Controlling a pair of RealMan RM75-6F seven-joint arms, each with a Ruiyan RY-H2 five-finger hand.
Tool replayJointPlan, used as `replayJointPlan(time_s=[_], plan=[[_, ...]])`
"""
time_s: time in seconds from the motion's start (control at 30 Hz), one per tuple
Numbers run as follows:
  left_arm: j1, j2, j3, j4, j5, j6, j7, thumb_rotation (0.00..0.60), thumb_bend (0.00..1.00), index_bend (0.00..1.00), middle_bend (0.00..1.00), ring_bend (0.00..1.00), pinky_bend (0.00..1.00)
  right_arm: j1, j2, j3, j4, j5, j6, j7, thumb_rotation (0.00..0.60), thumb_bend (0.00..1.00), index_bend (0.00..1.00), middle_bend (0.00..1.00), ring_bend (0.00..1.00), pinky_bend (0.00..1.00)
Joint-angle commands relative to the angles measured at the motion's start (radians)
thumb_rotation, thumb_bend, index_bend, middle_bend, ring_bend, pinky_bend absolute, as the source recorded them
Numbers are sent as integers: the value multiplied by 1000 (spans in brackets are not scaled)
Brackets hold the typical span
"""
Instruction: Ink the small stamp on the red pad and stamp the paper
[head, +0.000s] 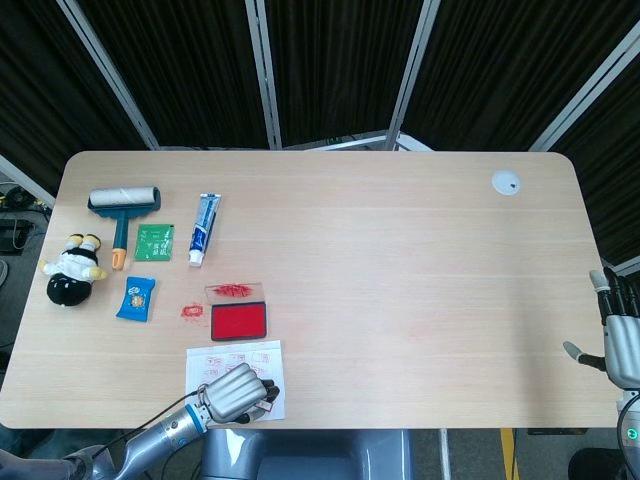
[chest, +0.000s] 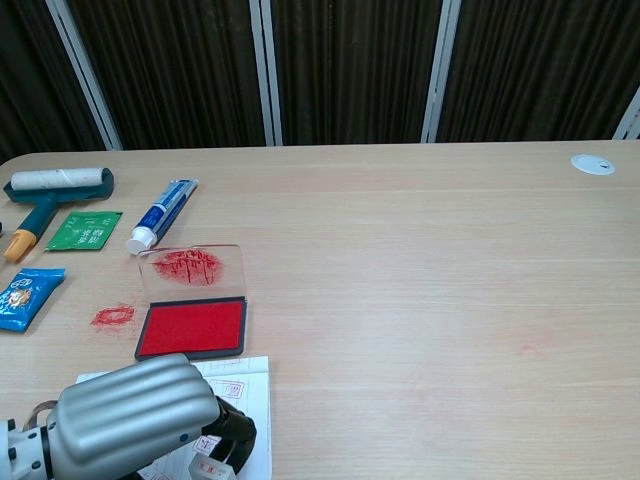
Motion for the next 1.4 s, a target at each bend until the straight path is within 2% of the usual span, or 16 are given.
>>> replayJointPlan(time_s=[0.03,0.5,0.93,1.13,1.4], plan=[[-1,-2,-1,2,-1,0,1,600,585,627,577,839,918,0,0,0,0,0,0,0,600,0,0,0,0,0],[-5,19,-9,-20,9,35,-15,600,585,627,577,838,918,0,0,0,1,-1,0,0,600,0,0,0,0,0],[-10,161,-14,-161,41,141,-97,600,585,629,577,839,918,-2,-2,-4,-8,-11,10,-16,600,0,0,0,0,0],[0,245,29,-177,86,189,-142,600,593,635,582,839,918,-3,-3,-8,-16,-20,17,-26,600,0,0,0,0,0],[52,272,107,-49,143,260,-211,600,595,633,582,838,918,-6,1,-9,-24,-29,25,-24,600,0,0,0,0,0]])
